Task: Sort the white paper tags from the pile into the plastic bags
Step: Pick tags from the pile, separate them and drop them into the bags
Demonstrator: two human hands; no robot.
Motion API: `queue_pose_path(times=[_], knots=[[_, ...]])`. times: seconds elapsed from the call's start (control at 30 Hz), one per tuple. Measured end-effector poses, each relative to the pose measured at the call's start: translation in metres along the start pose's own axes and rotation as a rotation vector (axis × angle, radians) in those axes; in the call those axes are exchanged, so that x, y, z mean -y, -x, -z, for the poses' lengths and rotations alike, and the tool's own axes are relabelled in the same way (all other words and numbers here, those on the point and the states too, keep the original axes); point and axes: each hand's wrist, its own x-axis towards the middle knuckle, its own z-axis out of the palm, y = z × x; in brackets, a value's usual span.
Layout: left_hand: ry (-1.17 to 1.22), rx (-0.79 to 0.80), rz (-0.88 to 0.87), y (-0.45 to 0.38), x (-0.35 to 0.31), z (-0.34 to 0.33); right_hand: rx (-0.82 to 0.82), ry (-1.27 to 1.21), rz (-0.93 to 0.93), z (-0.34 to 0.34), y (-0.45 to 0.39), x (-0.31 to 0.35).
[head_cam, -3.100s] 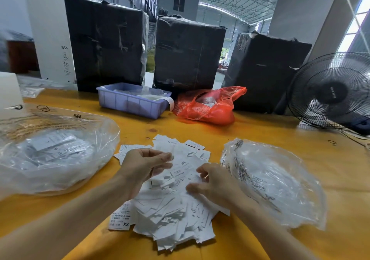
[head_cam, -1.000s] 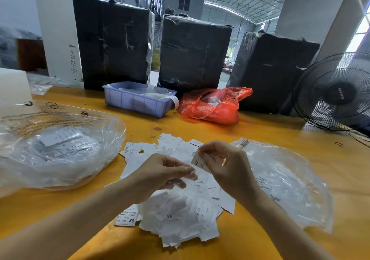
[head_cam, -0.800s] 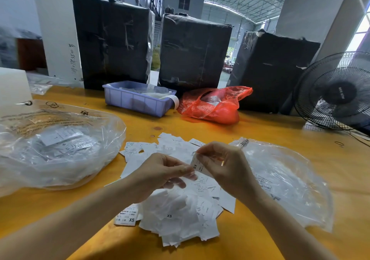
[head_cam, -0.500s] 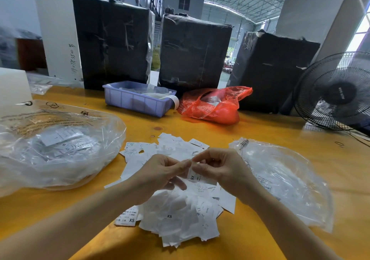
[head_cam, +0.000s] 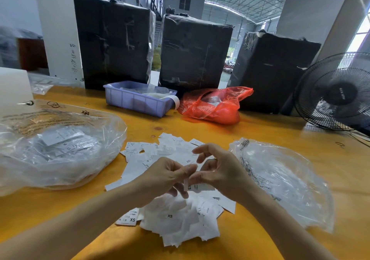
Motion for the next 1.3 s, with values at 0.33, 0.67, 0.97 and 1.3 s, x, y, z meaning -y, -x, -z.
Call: queue_pose_path(times=[0.33, 0.67, 0.97, 1.3], knots=[[0.273, -0.122, 0.060, -0.004, 0.001, 0.006, -0.171, -0.070, -0.051, 0.014, -0.005, -0.005], [0.257, -0.143, 0.070, -0.003, -0.001, 0.008, -0.261, -0.068, 0.054, 0.013, -0.005, -0.005], [0.247, -0.132, 0.073, -0.002, -0.003, 0.007, -0.223, 0.057, 0.074, 0.010, -0.004, -0.006], [0.218, -0.156, 0.057, -0.003, -0.003, 0.008, -0.206, 0.123, 0.101, 0.009, -0.003, -0.006]])
